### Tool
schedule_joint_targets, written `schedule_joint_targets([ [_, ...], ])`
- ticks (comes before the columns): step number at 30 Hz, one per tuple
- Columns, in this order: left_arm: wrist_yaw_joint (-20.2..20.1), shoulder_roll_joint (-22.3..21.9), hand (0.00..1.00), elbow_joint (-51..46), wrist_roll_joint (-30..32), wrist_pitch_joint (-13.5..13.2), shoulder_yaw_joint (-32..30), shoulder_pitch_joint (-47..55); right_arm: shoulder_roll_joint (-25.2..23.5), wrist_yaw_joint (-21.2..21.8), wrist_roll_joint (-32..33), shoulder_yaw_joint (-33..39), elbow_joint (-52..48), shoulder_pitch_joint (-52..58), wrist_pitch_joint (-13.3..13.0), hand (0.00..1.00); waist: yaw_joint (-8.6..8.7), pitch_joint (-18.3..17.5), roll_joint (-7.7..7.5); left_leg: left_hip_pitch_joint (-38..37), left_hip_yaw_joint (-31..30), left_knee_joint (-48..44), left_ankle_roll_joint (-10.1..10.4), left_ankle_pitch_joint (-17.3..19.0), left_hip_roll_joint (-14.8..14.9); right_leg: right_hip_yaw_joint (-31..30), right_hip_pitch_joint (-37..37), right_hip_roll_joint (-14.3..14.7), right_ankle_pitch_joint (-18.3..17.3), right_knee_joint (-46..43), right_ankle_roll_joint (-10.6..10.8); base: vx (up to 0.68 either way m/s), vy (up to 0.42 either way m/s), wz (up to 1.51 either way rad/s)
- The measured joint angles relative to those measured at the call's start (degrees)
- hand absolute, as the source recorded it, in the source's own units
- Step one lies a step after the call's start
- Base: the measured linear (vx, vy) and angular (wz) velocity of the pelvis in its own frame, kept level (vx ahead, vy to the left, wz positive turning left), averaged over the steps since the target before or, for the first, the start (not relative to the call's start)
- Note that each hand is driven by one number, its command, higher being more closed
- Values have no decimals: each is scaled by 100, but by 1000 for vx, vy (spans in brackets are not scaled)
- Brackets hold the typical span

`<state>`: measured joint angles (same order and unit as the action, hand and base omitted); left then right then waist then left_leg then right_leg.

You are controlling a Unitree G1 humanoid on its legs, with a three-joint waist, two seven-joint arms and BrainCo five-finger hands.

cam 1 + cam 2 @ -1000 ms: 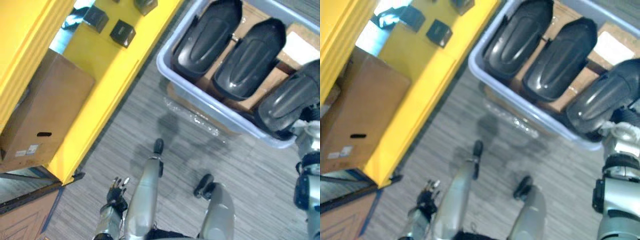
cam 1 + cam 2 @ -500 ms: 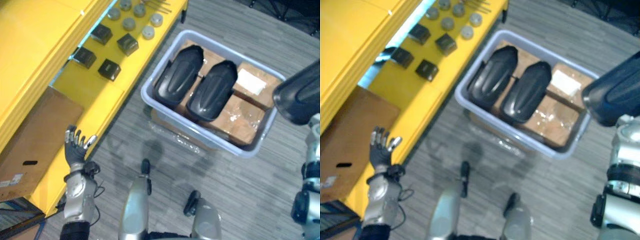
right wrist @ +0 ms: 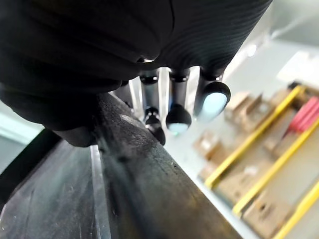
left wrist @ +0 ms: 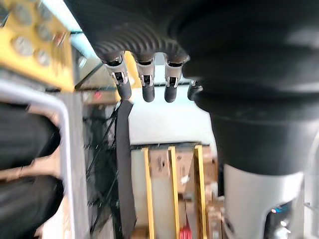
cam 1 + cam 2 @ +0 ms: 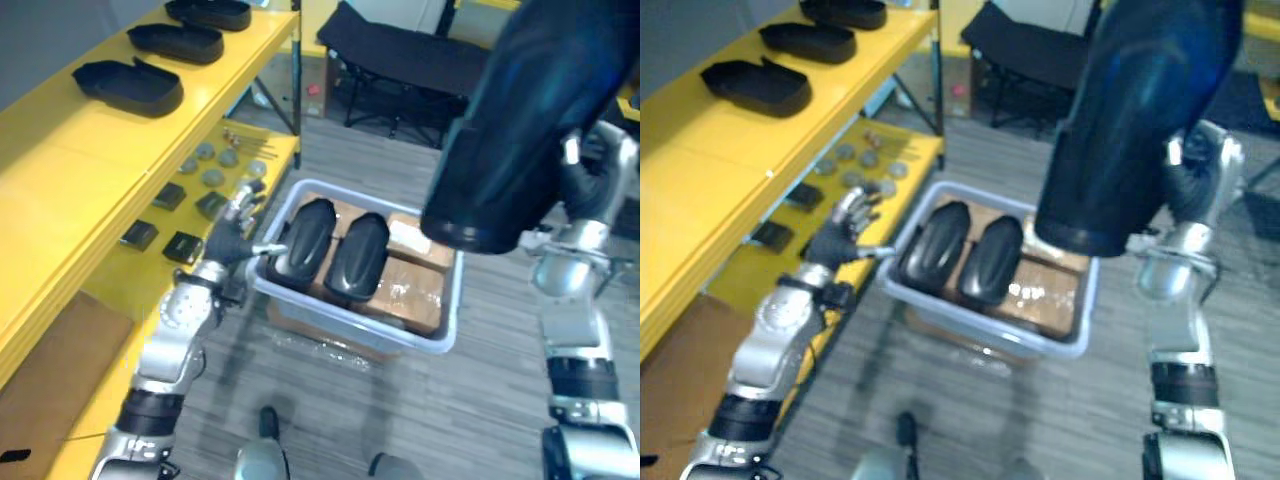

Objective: Walk over and take plastic housings, then place them on the shelf

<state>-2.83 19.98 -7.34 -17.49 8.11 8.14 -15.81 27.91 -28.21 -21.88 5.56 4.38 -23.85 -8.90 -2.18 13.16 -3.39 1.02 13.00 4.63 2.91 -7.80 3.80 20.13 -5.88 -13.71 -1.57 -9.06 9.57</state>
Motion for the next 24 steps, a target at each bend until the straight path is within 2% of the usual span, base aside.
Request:
schedule_joint_targets([
  [5,31,-376,0,185,-12,20,522,68,-258,108,-201,-754,-12,-1,-14,100,-45,-152,193,24,-9,14,-48,-47,-52,-1,-26,-24,22,103,-32,-72,33,1],
  [11,38,-667,0,386,-294,36,688,215,-352,86,-368,-901,116,7,-19,100,-26,-247,356,113,-7,55,-44,-195,-35,19,-28,33,-90,319,-121,-130,5,-3],
  [14,190,-774,0,465,-473,84,896,289,-444,62,-379,-1044,314,66,-99,100,-2,-309,457,109,-23,57,-25,-261,58,26,-4,115,-143,339,-165,-132,-12,-1],
  [18,273,-958,0,482,-475,77,912,291,-602,61,-485,-1237,376,123,-212,100,-5,-325,471,120,-28,57,-24,-313,88,22,-4,148,-126,378,-188,-66,8,-1],
  [24,512,-955,0,802,-472,68,1205,285,-944,114,-640,-1725,838,292,-381,100,-30,-406,333,232,-123,56,-22,-365,87,29,-11,172,-12,506,-208,13,0,6],
])
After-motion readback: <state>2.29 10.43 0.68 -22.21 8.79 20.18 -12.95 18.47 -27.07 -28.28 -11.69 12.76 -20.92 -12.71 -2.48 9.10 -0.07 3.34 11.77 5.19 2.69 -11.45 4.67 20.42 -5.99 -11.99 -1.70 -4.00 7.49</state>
